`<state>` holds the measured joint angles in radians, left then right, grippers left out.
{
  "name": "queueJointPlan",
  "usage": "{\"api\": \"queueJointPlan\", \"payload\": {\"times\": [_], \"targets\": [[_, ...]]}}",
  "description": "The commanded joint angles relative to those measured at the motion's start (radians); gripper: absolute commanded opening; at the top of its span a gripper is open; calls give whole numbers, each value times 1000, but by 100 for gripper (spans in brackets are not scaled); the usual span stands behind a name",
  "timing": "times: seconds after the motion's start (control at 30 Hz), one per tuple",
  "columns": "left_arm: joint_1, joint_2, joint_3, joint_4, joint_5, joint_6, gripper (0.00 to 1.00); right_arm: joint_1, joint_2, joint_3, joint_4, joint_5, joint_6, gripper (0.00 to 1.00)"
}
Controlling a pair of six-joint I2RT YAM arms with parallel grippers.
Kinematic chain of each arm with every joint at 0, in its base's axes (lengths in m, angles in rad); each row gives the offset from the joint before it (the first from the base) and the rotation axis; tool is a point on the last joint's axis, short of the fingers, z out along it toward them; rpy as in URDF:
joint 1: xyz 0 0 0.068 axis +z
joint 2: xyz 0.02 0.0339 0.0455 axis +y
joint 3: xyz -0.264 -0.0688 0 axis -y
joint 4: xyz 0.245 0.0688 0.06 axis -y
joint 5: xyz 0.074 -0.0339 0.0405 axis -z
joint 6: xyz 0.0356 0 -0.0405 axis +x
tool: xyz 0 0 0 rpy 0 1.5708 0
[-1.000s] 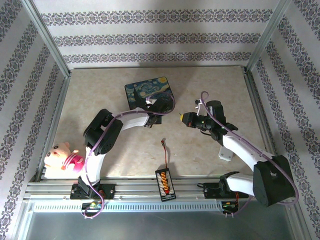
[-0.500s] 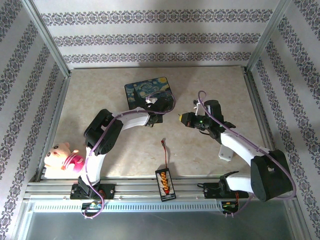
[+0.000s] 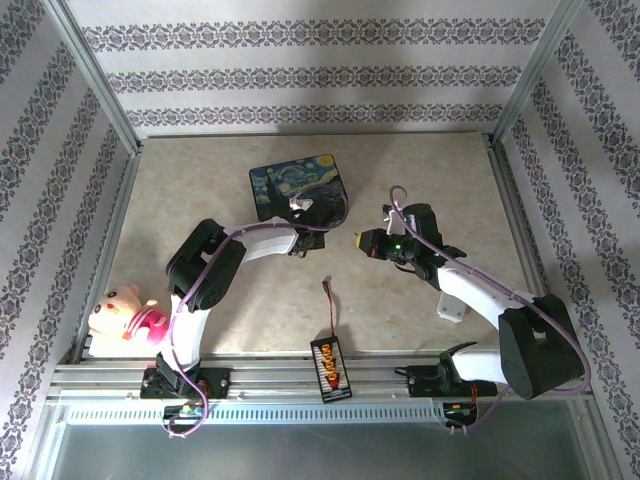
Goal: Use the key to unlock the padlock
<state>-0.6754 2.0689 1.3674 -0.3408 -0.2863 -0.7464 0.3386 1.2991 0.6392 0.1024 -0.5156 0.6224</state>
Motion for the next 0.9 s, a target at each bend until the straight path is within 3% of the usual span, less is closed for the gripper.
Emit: {"api": "queueJointPlan", "payload": {"times": [0.0,0.27,0.4,0.87], "targets": [[-10,2,-15,-43,-26,-13,35,7,15,10,25,9,-22,0],[-10,3,12,-46,-19,0,35,10,30,10,31,14,-27,0],[-10,-11,8,-44,0,-13,20,16,29,-11,40,23,-34,0],[-7,-99,-9,-49,296,-166,18,103,83,-225,416,80,-38,0]]}}
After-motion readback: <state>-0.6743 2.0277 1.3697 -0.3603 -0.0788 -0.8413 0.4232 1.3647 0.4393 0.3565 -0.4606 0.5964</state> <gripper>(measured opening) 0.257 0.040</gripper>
